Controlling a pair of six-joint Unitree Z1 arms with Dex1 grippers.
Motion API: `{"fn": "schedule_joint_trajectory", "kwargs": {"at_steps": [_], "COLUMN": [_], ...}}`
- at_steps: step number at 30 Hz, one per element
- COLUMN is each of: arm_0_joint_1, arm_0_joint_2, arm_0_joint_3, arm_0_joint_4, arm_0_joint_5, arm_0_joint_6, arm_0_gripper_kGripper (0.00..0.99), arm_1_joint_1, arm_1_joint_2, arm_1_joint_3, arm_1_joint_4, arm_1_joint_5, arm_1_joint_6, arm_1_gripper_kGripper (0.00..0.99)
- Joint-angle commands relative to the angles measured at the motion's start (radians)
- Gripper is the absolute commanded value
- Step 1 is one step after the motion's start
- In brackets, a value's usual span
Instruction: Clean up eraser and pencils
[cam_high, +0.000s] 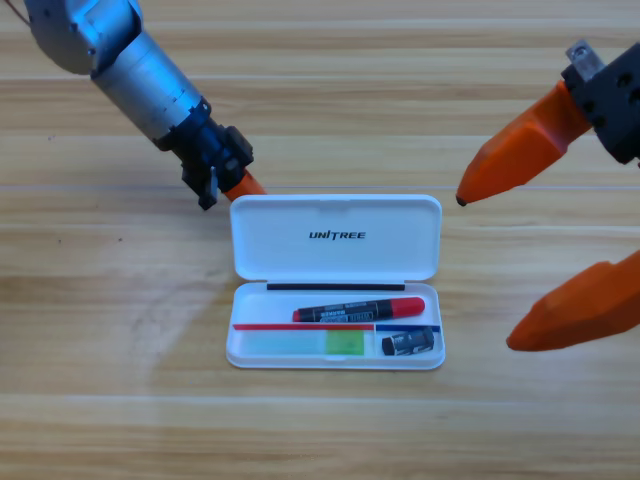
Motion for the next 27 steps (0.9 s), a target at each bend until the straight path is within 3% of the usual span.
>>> {"fn": "schedule_joint_trajectory", "kwargs": {"at_steps": [1,17,27], "arm_0_joint_1": [-0.016,-0.078,-0.116], "arm_0_joint_2": [0.026,-0.086,-0.072], "arm_0_joint_3": [-0.009,0.057,0.173], "arm_0_joint_4": [0.053,0.107,-0.004], "arm_0_joint_5": [-0.035,-0.083,-0.075], "arm_0_joint_6": [0.015,0.024,0.017], "arm_0_gripper_kGripper": [0.000,0.000,0.000], "arm_1_joint_1": [-0.029,-0.027,-0.027], "arm_1_joint_2": [-0.054,-0.063,-0.058], "arm_1_joint_3": [0.037,0.042,0.042], "arm_1_joint_4": [-0.013,-0.017,-0.020], "arm_1_joint_5": [0.016,0.016,0.017], "arm_1_joint_6": [0.014,0.025,0.026], "arm_1_gripper_kGripper": [0.931,0.931,0.931]}}
